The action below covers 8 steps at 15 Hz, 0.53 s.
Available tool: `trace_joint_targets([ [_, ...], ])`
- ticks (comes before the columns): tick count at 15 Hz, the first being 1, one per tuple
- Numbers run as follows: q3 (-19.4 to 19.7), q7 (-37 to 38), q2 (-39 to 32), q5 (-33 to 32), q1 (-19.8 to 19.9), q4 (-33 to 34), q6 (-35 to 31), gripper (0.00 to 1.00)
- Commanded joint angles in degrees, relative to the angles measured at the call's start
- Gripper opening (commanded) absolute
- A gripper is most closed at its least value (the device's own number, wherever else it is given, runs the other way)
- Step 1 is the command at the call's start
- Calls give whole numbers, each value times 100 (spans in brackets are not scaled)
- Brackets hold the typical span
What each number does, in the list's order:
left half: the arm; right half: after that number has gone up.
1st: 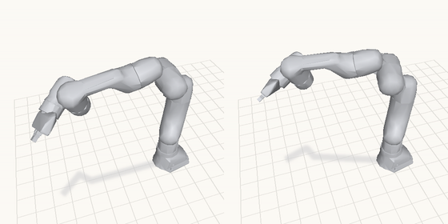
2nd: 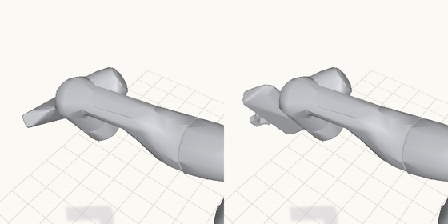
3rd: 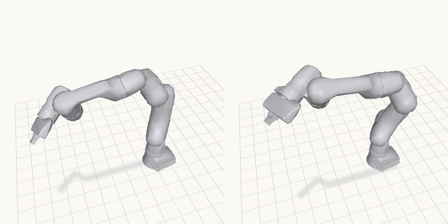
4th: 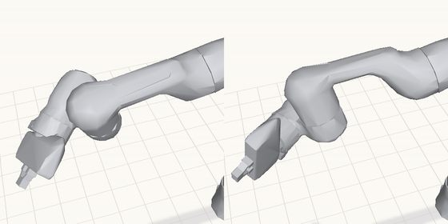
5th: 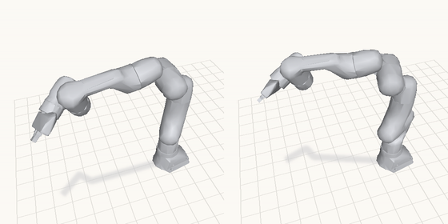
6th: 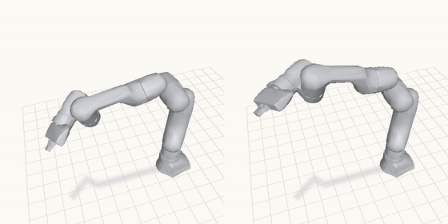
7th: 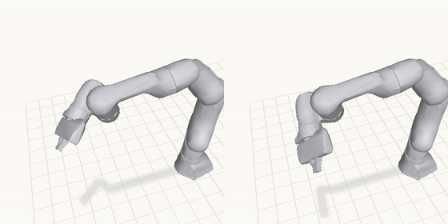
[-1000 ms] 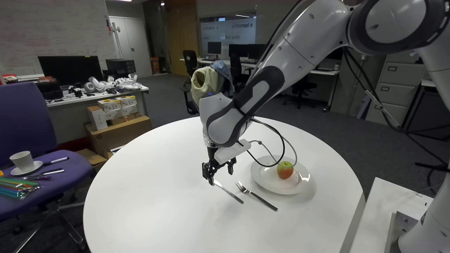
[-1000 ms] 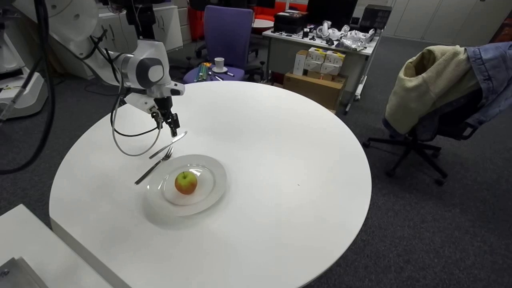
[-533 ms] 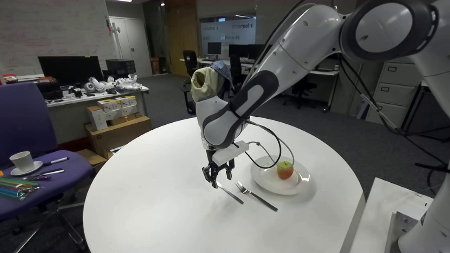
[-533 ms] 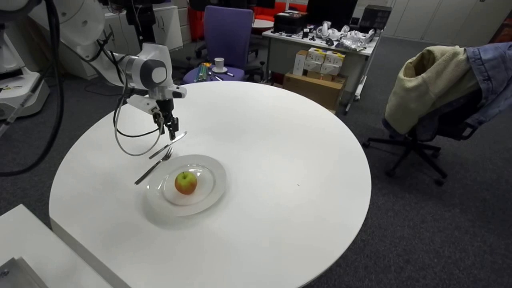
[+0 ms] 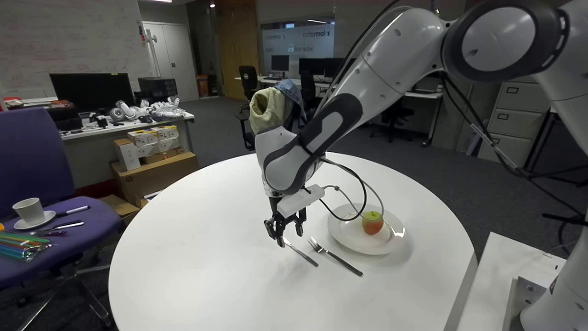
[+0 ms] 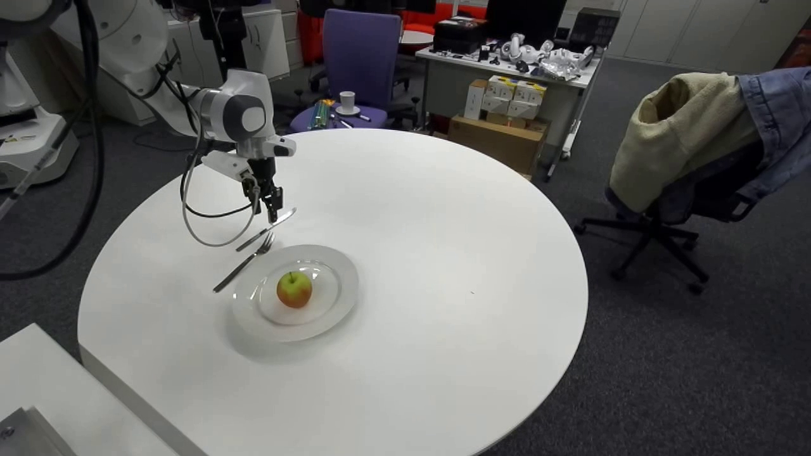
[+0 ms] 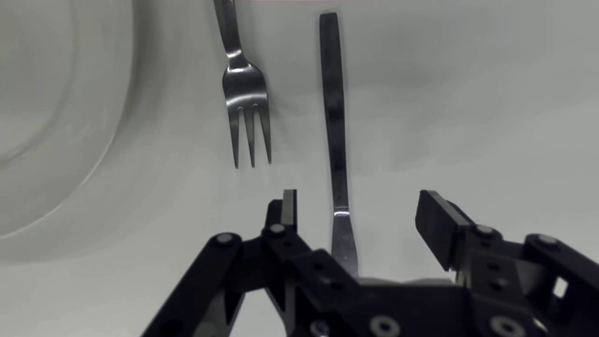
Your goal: Move the knife to the other side of the plate
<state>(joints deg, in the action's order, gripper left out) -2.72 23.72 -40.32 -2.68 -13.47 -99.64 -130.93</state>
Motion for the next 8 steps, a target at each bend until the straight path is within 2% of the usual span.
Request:
trace_joint_targets([
  [1,23,-86,-100,131,-40,232,302,67],
  [8,21,-106,-260,136,-51,305,344,67],
])
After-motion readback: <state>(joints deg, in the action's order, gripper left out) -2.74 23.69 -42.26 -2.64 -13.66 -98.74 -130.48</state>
